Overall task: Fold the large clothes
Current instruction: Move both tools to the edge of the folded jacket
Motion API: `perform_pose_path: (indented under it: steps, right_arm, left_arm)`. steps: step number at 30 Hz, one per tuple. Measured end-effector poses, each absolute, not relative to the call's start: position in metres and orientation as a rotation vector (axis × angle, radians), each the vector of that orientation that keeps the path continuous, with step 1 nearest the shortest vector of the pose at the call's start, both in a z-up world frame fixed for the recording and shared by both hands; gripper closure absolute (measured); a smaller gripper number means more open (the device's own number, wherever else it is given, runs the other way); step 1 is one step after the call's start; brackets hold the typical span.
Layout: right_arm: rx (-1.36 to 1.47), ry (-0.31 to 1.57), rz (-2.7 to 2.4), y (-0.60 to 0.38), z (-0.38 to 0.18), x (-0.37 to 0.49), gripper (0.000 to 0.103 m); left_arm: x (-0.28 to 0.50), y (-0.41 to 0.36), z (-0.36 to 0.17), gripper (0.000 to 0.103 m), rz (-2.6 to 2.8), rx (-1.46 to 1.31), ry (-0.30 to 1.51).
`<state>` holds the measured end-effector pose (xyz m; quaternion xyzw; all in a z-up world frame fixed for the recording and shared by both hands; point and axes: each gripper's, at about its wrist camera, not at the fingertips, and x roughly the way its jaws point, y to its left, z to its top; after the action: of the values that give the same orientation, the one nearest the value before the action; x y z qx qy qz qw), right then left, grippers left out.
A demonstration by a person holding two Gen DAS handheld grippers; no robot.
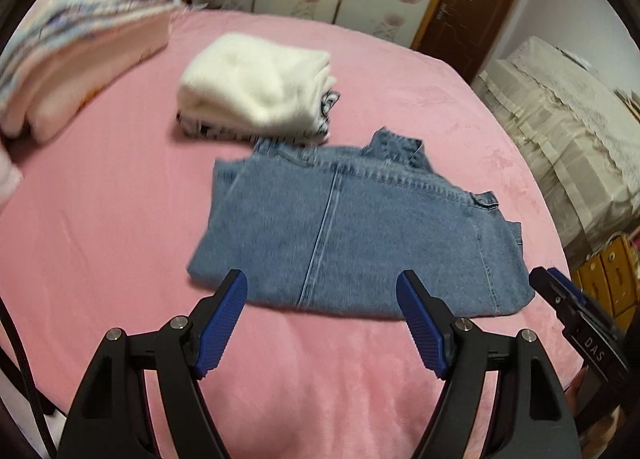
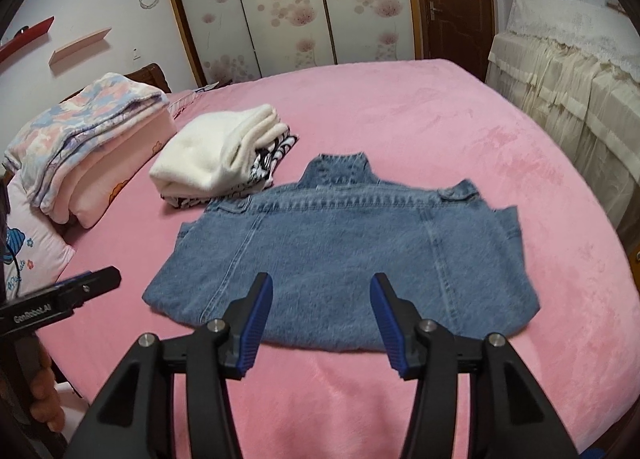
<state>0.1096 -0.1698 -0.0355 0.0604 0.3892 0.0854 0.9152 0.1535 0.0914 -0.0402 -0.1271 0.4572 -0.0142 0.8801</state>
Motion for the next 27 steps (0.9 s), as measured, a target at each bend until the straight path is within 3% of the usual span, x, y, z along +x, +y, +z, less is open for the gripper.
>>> perform_pose_path:
  steps: [13,20,27]
  right_arm:
    - [0.154,0.894,0.189,-0.16,-0.12,0.104,0.052]
    - [0.157,0.925,0.204,-0.155,-0.141,0.121,0.052]
    - [0.16,0.936,0.213,-0.155,-0.157,0.143,0.052]
  left_arm:
    - [0.151,0.119,-0.167,0.027,-0.075,-0.519,1.051]
    - [0.18,0.139,-0.211,0.027,-0.05,-0.649,1.015]
    - [0.221,0.148,-0.224,0.027,-0.032,-0.656,0.925]
